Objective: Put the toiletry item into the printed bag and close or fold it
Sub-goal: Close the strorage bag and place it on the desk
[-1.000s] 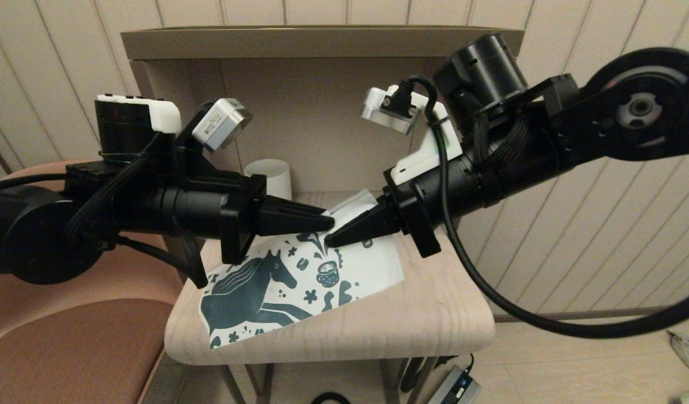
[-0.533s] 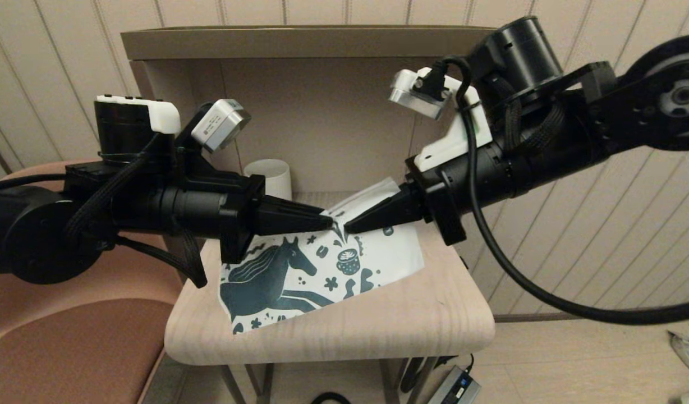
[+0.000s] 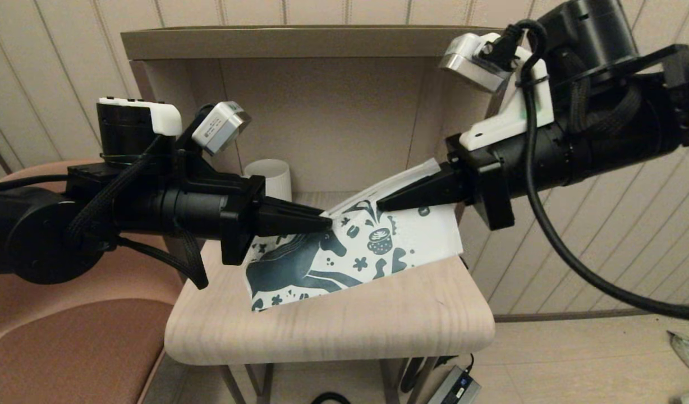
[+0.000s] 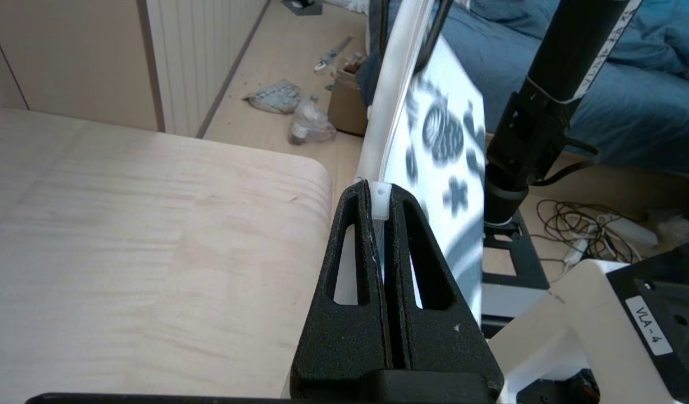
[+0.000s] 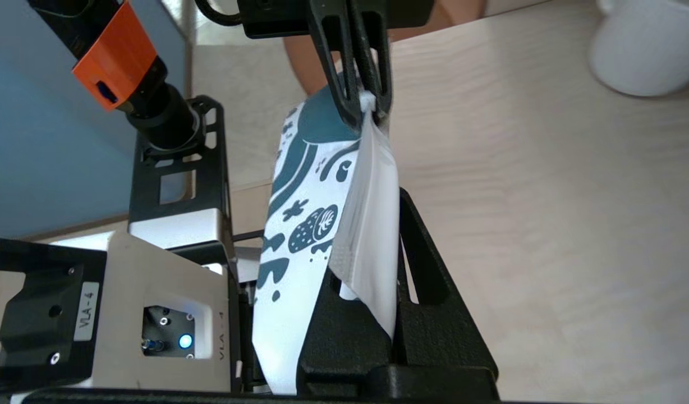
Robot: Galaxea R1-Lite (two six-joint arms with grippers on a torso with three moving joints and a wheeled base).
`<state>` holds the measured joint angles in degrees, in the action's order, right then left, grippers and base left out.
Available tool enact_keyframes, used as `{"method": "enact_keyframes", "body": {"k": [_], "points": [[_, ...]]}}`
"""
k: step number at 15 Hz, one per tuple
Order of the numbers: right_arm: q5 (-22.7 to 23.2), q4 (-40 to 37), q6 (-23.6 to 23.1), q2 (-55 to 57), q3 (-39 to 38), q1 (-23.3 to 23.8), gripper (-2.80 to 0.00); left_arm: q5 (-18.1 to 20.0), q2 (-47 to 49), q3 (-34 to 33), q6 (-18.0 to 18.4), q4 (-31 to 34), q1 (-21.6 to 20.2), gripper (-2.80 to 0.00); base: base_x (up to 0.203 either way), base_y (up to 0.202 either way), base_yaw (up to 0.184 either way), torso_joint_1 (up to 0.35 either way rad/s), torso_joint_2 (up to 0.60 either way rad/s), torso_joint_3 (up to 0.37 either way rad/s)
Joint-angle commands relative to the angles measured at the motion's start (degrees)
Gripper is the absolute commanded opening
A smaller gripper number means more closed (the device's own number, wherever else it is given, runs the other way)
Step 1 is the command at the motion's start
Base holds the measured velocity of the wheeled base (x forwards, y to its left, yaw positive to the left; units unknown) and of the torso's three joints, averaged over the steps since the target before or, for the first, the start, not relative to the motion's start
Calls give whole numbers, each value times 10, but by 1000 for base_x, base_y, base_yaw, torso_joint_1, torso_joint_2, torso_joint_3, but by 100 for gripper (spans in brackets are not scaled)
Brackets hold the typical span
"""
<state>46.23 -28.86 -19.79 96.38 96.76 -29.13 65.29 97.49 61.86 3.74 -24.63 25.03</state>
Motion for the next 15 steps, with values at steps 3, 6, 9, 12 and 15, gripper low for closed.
{"method": "enact_keyframes", "body": {"k": [3,6,9,12,15], "points": [[4,-1,-1,-45,-29,22,-280,4,0,0,1,-2,-4,-280,0,0,0,0,0,0],[4,-1,-2,-63,-44,31,-280,4,2,0,1,-2,-8,-280,0,0,0,0,0,0],[4,0,-2,-79,-49,38,-280,4,2,0,8,-1,-9,-280,0,0,0,0,0,0],[4,0,-2,-90,-54,40,-280,4,2,0,9,-2,-9,-280,0,0,0,0,0,0],[4,0,-2,-94,-55,53,-280,4,2,-1,9,-1,-9,-280,0,0,0,0,0,0]]}}
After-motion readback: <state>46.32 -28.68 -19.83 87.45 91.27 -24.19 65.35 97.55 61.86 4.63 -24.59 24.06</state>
